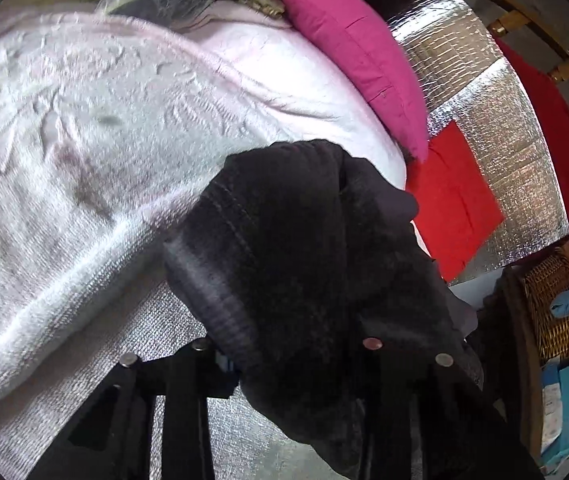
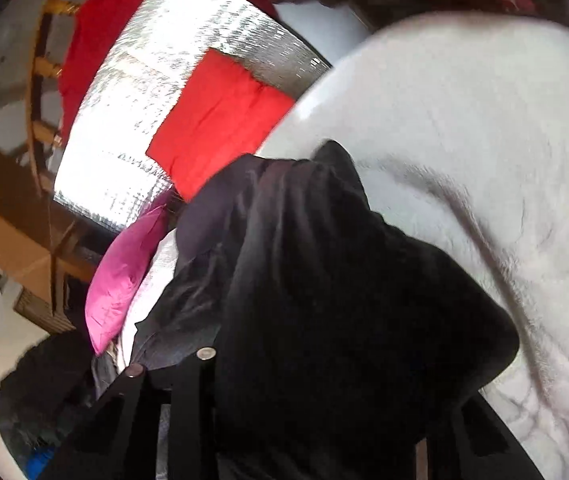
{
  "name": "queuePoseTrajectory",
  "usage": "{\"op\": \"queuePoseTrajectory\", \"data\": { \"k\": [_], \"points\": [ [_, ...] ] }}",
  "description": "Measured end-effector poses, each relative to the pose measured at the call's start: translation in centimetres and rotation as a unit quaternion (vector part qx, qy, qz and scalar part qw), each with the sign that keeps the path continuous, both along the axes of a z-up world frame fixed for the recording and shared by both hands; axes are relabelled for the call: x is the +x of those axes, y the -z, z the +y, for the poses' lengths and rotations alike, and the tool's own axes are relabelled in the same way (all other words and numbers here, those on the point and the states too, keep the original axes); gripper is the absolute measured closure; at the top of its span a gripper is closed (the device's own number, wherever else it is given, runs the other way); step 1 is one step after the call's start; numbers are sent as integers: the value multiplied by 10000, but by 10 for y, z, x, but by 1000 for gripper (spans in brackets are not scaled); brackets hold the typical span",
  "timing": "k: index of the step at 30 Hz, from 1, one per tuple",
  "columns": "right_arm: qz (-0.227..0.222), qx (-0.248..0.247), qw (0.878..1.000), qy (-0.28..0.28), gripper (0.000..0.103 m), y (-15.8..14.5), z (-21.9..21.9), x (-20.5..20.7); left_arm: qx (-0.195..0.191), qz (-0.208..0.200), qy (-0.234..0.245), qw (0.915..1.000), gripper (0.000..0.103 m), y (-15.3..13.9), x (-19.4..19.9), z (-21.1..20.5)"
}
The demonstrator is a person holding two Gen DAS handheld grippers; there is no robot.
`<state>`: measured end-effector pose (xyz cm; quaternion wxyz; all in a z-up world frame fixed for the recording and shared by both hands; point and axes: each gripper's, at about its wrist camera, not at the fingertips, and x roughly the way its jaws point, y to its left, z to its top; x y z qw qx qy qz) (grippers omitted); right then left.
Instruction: Fold large clothes
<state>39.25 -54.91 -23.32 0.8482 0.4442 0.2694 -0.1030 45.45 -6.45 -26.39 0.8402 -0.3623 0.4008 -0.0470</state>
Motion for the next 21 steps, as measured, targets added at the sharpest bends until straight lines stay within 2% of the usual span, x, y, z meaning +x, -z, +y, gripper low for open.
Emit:
{"op": "queuePoseTrajectory", "data": {
  "k": [2, 5, 9, 13, 18, 21],
  "points": [
    [-17, -187, 9998, -57, 68, -12, 9, -6, 85, -49, 19, 10000, 70, -10, -6, 1],
    [34, -189, 9997, -130, 68, -23, 12, -27, 41, -40, 101, 9999, 71, -20, -22, 5],
    [237, -189, 9990, -336, 68, -30, 13, -72, 234, -57, 501, 9985, 71, -26, -64, 11],
    [329, -188, 9979, -529, 68, -27, 20, -122, 283, 91, 712, 9970, 71, -18, -113, 23],
    [357, -204, 9972, -629, 68, -23, 42, -189, 328, 45, 614, 9976, 71, -3, -191, 39],
    [406, -114, 9974, -587, 67, -19, 49, -218, 515, 80, 671, 9964, 66, 3, -217, 43]
  ]
}}
